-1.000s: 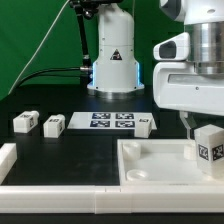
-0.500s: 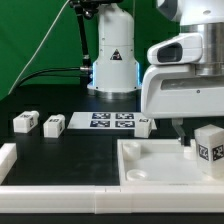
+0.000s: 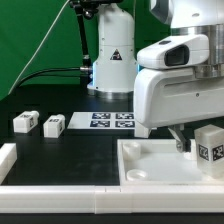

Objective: Assemble one leg

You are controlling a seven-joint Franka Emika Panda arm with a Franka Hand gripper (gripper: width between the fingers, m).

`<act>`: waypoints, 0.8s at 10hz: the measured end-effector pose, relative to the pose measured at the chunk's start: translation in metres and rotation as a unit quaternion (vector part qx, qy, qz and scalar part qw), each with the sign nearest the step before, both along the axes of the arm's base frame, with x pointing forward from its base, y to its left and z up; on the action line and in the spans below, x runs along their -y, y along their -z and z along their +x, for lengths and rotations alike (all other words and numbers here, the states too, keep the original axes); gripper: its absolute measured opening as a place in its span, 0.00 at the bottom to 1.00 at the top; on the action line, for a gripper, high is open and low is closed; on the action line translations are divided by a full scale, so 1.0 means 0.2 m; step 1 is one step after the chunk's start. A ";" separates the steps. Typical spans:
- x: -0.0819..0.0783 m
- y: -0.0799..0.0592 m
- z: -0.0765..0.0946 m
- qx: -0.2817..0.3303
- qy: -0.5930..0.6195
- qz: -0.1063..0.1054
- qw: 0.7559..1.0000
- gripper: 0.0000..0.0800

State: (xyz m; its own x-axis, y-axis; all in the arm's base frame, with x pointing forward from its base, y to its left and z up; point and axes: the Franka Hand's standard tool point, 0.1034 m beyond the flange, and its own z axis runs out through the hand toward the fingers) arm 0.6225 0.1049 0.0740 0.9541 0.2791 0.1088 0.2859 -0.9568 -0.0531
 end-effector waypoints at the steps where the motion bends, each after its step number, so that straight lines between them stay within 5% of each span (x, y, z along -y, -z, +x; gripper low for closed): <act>1: 0.00 0.00 0.00 0.000 0.000 0.000 1.000 0.48; 2: 0.00 0.00 0.00 0.000 0.000 0.000 1.000 0.48; 3: 0.00 0.00 0.00 0.000 0.000 0.000 1.000 0.36; 6: 0.00 0.00 0.00 -0.002 0.019 0.002 1.000 0.36; 8: -0.03 0.01 -0.01 -0.016 0.189 0.018 0.982 0.36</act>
Offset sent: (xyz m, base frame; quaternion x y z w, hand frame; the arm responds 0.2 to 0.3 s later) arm 0.0000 0.0000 0.0000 0.0000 0.0000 0.0000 1.0000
